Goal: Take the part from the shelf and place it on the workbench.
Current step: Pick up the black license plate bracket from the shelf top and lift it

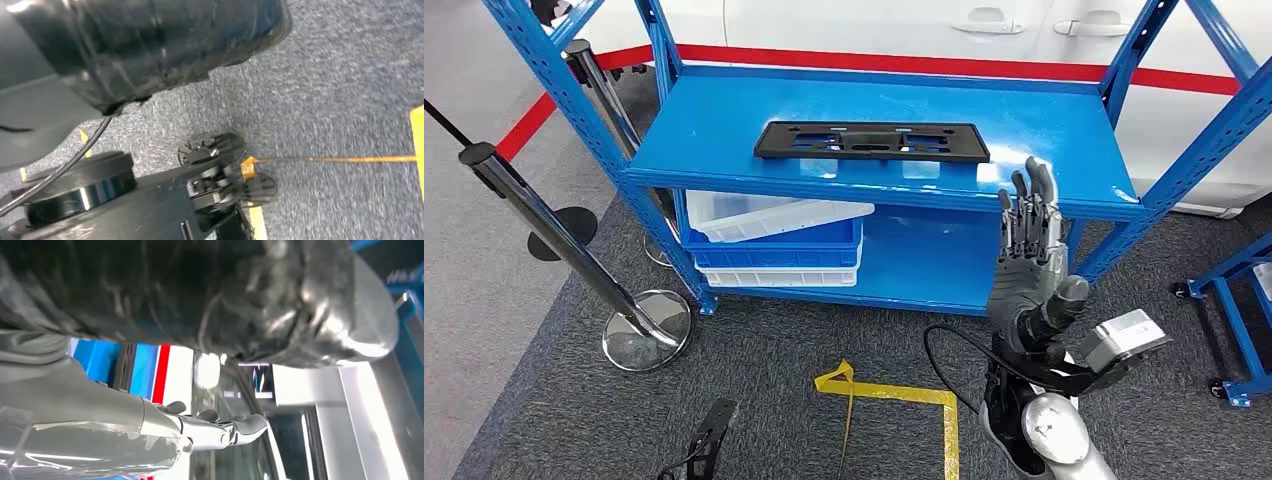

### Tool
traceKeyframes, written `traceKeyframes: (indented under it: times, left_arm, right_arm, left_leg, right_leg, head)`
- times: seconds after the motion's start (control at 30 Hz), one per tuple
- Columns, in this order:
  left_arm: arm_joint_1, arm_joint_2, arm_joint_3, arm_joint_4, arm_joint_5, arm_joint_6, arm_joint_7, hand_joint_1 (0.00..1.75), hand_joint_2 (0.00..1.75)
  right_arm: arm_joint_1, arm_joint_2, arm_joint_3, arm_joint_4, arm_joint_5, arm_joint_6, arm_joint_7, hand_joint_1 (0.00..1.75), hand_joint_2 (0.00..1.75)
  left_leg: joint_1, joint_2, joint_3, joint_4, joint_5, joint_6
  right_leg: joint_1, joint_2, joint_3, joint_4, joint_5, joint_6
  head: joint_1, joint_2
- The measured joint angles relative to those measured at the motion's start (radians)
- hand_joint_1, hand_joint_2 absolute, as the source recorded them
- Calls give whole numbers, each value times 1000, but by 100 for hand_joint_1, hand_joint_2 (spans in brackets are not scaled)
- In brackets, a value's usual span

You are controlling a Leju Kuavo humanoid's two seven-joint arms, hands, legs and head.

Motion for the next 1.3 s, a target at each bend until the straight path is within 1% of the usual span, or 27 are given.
traceKeyframes:
  times: [0.07,0.1,0.17,0.2,0.23,0.27,0.33,0.4,0.43,0.5,0.53,0.57,0.6,0.67,0.7,0.73,0.8,0.9,0.93,1.0,1.03,1.07,1.1,1.17,1.2,1.27,1.3]
  left_arm:
    - [0,0,-1,0,-1,-4,0,0,0]
    - [-1,0,-2,0,-2,-7,0,0,0]
    - [-4,-1,-4,0,-4,-14,-1,0,0]
    - [-6,-2,-5,0,-5,-18,-2,0,0]
    - [-8,-4,-8,0,-7,-23,-4,0,0]
    - [-9,-6,-10,0,-9,-28,-5,0,0]
    - [-12,-9,-14,0,-11,-35,-7,0,0]
    - [-17,-13,-16,0,-13,-39,-10,0,0]
    - [-20,-15,-16,0,-14,-42,-12,0,0]
    - [-26,-19,-17,0,-15,-48,-14,0,0]
    - [-27,-22,-17,0,-16,-50,-14,0,0]
    - [-27,-24,-17,0,-16,-51,-14,0,0]
    - [-27,-27,-17,0,-16,-52,-14,0,0]
    - [-26,-30,-18,0,-17,-53,-15,0,0]
    - [-27,-32,-18,1,-17,-54,-15,0,0]
    - [-29,-33,-18,1,-18,-55,-15,0,0]
    - [-30,-36,-19,2,-20,-57,-14,0,0]
    - [-26,-39,-19,2,-24,-64,-12,0,0]
    - [-26,-39,-19,3,-25,-68,-12,0,0]
    - [-22,-39,-19,4,-27,-79,-14,0,0]
    - [-18,-39,-19,4,-26,-84,-15,0,0]
    - [-12,-39,-19,4,-26,-87,-17,0,0]
    - [-6,-39,-19,5,-26,-90,-19,0,0]
    - [3,-40,-19,6,-24,-94,-22,0,0]
    - [5,-40,-19,6,-22,-95,-22,0,0]
    - [9,-43,-19,6,-19,-96,-24,0,0]
    - [12,-44,-19,6,-18,-96,-24,0,0]
  right_arm:
    - [-11,2,10,8,1,10,3,0,0]
    - [-22,5,19,16,2,18,6,0,0]
    - [-40,9,34,29,1,32,7,0,0]
    - [-52,10,42,37,-2,44,6,0,0]
    - [-65,12,49,45,-5,58,6,0,0]
    - [-80,14,57,54,-9,72,6,0,0]
    - [-105,18,71,70,-12,92,6,0,0]
    - [-128,20,80,85,-10,109,8,0,0]
    - [-142,21,85,94,-7,121,11,0,44]
    - [-171,23,97,115,-1,144,18,0,131]
    - [-183,24,103,128,1,153,22,0,175]
    - [-191,26,108,140,2,158,25,0,175]
    - [-197,28,112,151,4,161,27,0,175]
    - [-211,30,119,168,9,166,30,0,175]
    - [-222,30,124,178,16,169,35,0,175]
    - [-237,31,132,191,27,173,42,0,175]
    - [-266,34,148,221,62,176,65,0,175]
    - [-303,37,171,267,144,175,109,0,175]
    - [-316,38,179,284,172,174,123,0,175]
    - [-338,39,195,316,217,173,144,0,175]
    - [-347,39,202,332,236,170,151,0,175]
    - [-355,39,209,351,258,165,160,0,175]
    - [-364,40,216,372,284,156,170,0,175]
    - [-388,43,231,421,347,135,191,0,175]
    - [-403,46,238,448,377,124,198,0,175]
    - [-431,54,251,500,424,109,209,0,175]
    - [-440,58,257,524,442,105,211,0,175]
  left_leg:
    - [2,0,-9,-17,25,-2]
    - [4,0,-9,-50,58,-2]
    - [6,0,27,-176,150,1]
    - [4,1,45,-234,170,3]
    - [1,1,58,-270,182,7]
    - [-1,1,63,-284,177,13]
    - [-2,0,75,-292,176,25]
    - [-1,-3,93,-298,172,36]
    - [-1,-3,100,-299,170,41]
    - [-3,-4,109,-299,161,48]
    - [-4,-4,114,-299,155,49]
    - [-6,-6,121,-298,149,50]
    - [-7,-8,129,-297,142,50]
    - [-7,-12,151,-297,124,48]
    - [-8,-12,159,-297,117,45]
    - [-8,-12,163,-297,111,42]
    - [-9,-9,167,-295,106,34]
    - [-9,-7,161,-267,90,19]
    - [-7,-7,141,-229,74,14]
    - [0,-6,64,-109,32,4]
    - [3,-6,22,-54,20,-1]
    - [7,-6,-8,-25,22,-5]
    - [10,-5,-21,-34,47,-8]
    - [17,-5,4,-148,142,-13]
    - [17,-4,22,-210,174,-14]
    - [13,-3,46,-278,192,-4]
    - [9,-3,50,-282,183,5]
  right_leg:
    - [0,2,7,0,-6,1]
    - [0,3,16,0,-12,2]
    - [0,5,35,0,-26,8]
    - [0,6,40,1,-32,13]
    - [0,7,42,2,-38,18]
    - [1,8,43,6,-41,24]
    - [0,8,46,14,-48,35]
    - [-2,5,33,54,-68,42]
    - [-3,4,7,101,-88,45]
    - [-2,3,-70,225,-130,49]
    - [-2,3,-106,270,-139,49]
    - [-2,3,-128,285,-129,49]
    - [-1,3,-132,266,-101,46]
    - [2,3,-99,151,-8,36]
    - [6,3,-81,95,20,31]
    - [11,3,-66,51,35,26]
    - [16,2,-56,18,29,16]
    - [11,1,-30,-1,24,2]
    - [9,1,-21,-5,22,-2]
    - [7,-1,-7,-8,12,-6]
    - [7,-2,-1,-8,6,-7]
    - [7,-1,6,-8,-1,-5]
    - [6,0,14,-8,-8,-3]
    - [3,1,36,-7,-25,5]
    - [2,2,45,-7,-33,10]
    - [2,3,54,-4,-47,23]
    - [2,3,57,-2,-51,29]
  head:
    - [0,0]
    - [0,0]
    - [0,0]
    - [0,0]
    - [1,0]
    - [1,0]
    - [1,0]
    - [3,0]
    - [4,0]
    - [6,0]
    - [6,0]
    - [6,0]
    - [6,0]
    - [6,0]
    - [5,0]
    - [5,0]
    - [3,0]
    - [1,0]
    - [-1,0]
    - [-3,0]
    - [-2,0]
    - [-3,0]
    - [-3,0]
    - [-3,0]
    - [-3,0]
    - [-2,0]
    - [-1,0]
